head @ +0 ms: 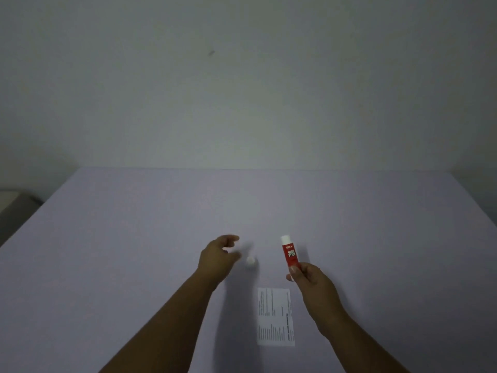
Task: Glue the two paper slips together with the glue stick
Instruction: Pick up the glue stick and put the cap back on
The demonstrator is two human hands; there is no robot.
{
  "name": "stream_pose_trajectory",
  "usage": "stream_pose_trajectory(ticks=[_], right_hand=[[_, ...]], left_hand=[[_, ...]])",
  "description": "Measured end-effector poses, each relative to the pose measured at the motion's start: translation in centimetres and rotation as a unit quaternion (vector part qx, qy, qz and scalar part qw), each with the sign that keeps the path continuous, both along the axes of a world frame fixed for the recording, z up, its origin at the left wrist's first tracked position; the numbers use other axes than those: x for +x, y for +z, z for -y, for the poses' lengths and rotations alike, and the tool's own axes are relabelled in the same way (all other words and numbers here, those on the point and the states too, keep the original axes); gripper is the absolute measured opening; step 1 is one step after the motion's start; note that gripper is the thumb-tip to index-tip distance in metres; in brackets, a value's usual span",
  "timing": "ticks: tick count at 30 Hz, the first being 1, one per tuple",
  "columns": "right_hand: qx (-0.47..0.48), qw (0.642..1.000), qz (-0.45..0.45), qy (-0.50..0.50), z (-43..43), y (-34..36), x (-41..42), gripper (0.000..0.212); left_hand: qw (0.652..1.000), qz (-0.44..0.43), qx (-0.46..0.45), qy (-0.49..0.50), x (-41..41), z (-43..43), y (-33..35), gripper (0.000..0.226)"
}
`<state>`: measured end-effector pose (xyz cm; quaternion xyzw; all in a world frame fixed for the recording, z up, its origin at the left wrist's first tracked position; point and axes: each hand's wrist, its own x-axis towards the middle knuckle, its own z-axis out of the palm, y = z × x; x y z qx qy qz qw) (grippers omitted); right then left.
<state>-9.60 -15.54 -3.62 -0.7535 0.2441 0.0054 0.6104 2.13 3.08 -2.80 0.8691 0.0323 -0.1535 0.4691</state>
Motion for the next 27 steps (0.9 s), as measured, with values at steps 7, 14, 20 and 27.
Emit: stream_pose_trajectory(ticks=[7,14,20,27], right_hand=[[-0.019,0.998,-0.045,0.027,-0.2,-2.4,0.0,0.013],[-0.062,0.994,-0.043,0.075,-0.2,-2.3,0.1,0.011],[-0.119,0.987,-0.02,0.108,-0.4,-1.3,0.3,0.01],[-0.213,0.973,0.007,0.084,-0.9,-0.5,-0.1,0.017]], left_hand=[[0.986,0.038,0.116,-0.11,-0.2,3.0,-4.6,0.03],[0.999,0.013,0.023,-0.027,-0.2,3.1,-5.2,0.022],[0.918,-0.186,-0.337,0.095,-1.0,3.2,-2.3,0.018],[0.926,-0.137,-0.349,0.04,-2.2,2.5,0.6,0.016]])
